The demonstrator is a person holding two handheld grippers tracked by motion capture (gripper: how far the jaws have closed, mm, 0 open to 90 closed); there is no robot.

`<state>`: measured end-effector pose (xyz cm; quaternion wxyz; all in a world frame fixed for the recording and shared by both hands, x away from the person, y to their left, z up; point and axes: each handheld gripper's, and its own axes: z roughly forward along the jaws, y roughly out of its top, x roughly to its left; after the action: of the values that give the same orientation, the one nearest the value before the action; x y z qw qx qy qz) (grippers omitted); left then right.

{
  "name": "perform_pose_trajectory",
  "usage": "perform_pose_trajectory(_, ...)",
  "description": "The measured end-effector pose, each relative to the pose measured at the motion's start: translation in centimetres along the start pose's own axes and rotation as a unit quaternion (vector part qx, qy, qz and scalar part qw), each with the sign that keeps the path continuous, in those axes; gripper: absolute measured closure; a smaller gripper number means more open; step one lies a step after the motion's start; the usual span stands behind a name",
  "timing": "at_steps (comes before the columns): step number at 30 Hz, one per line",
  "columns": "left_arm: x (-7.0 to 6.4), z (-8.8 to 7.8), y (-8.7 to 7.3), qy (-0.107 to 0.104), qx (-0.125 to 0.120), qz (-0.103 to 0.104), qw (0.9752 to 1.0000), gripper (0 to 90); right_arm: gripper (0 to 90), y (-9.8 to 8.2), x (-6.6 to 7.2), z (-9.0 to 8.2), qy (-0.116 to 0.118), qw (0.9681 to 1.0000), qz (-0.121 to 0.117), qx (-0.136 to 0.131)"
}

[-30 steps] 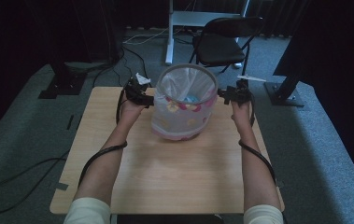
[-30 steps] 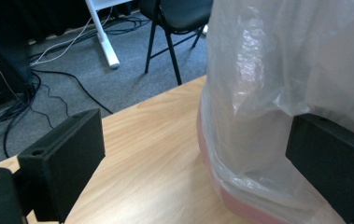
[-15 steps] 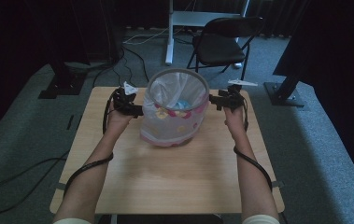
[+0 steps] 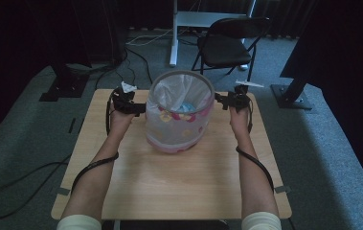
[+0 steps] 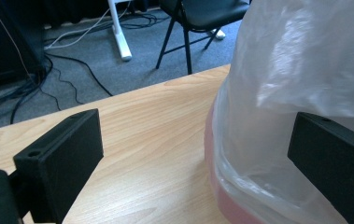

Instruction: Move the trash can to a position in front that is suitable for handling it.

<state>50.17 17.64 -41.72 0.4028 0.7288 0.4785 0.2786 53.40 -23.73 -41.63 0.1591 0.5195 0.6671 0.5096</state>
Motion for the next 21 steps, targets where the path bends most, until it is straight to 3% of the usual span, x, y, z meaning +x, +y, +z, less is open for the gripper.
perform_pose_trajectory(3,-0.2,0.7,0.1,-0.01,-0.001,-0.008,0.9999,2.5,11.4,0.2,0.3,0.7,0.001,0.9999,-0.008,0.012)
perform_pose_trajectory(4,-0.4,0.8,0.2,-0.004,-0.001,-0.005,1.0,1.6,11.4,0.3,0.5,0.9,0.008,0.9998,-0.008,0.013)
perform_pose_trajectory(8,-0.7,1.2,0.5,-0.014,0.005,0.001,0.9999,0.7,11.4,0.6,1.0,1.2,0.018,0.9997,-0.013,0.013)
perform_pose_trajectory(12,-0.9,1.1,0.6,-0.012,0.006,0.005,0.9999,0.8,11.9,0.7,1.3,1.4,0.03,0.9993,-0.017,0.013)
perform_pose_trajectory(13,-0.7,1.0,0.5,-0.023,0.01,0.006,0.9997,0.9,12.0,0.5,1.1,1.3,0.039,0.999,-0.016,0.011)
perform_pose_trajectory(21,-0.8,-0.1,0.1,-0.02,0.015,0.022,0.9994,1.6,13.1,0.1,1.6,0.9,0.057,0.9982,-0.014,0.015)
